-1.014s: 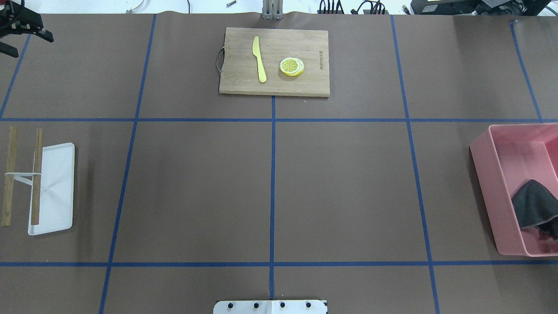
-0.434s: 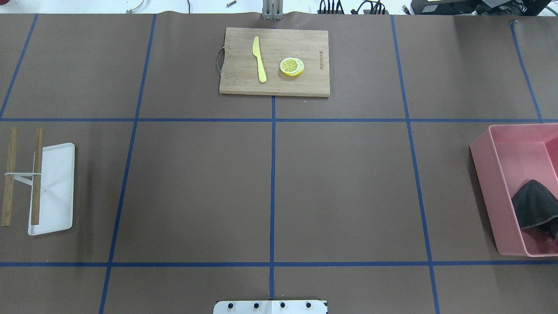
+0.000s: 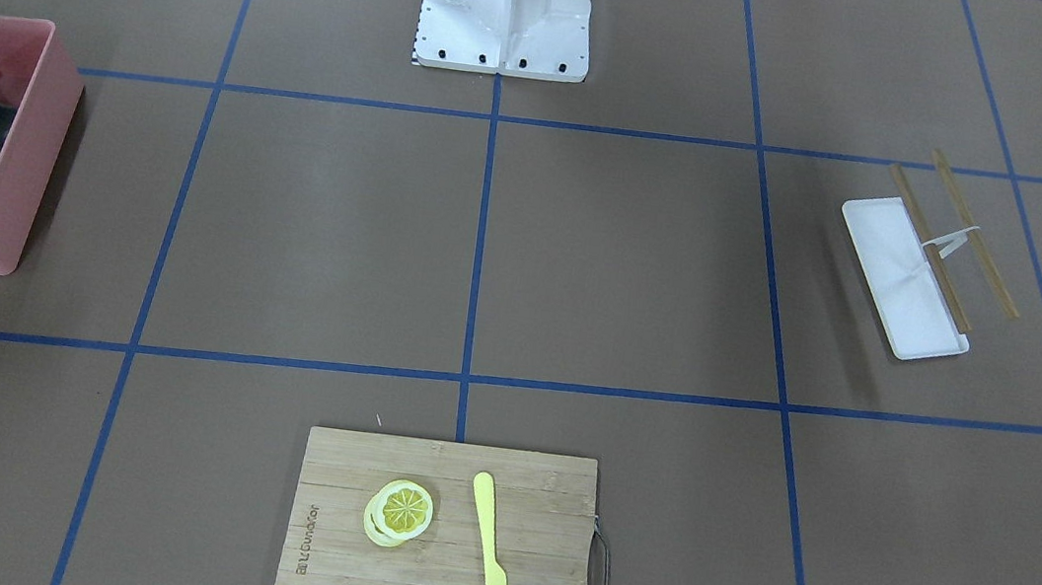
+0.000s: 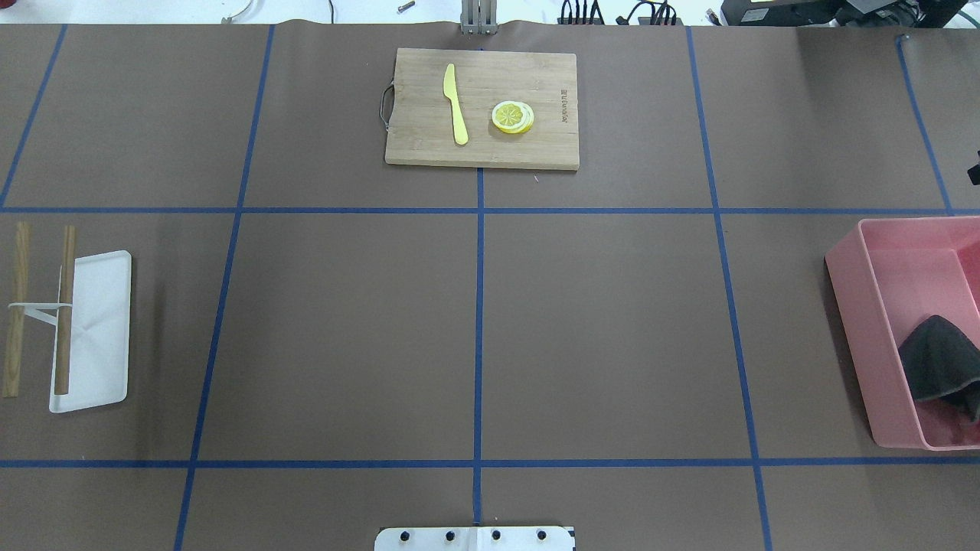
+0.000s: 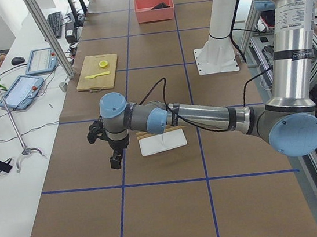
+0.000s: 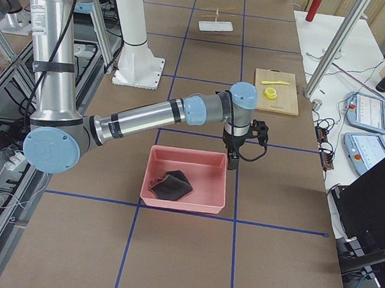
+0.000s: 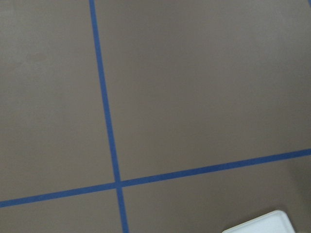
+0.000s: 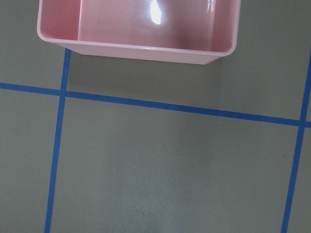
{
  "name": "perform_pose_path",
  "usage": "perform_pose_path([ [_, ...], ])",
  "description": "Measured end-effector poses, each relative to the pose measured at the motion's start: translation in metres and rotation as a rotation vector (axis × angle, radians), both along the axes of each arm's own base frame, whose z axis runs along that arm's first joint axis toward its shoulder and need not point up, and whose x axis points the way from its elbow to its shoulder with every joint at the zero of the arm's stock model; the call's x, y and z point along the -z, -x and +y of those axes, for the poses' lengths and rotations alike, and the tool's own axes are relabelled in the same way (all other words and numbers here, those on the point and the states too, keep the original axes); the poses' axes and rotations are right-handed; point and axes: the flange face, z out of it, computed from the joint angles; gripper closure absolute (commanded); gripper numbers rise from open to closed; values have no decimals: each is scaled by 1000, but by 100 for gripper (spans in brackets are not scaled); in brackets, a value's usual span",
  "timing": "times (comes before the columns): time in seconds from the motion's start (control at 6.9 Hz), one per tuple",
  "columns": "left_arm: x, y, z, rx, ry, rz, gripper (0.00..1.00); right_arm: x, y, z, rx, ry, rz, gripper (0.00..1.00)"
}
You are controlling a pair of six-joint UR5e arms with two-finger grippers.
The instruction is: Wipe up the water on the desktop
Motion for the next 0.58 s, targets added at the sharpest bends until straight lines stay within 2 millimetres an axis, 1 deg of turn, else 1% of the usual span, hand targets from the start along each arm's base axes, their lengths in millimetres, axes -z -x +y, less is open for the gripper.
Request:
perform_pose_path([
  [0.14,-14,4,12,-11,22,-4,2,-1,0,-2,-2,2,1,0],
  [0.29,-23,5,21,-16,35,-5,2,-3,1,-4,-2,7,2,0],
  [0.58,-28,2,30,-21,56,44,2,-7,4,-13,-1,17,4,0],
])
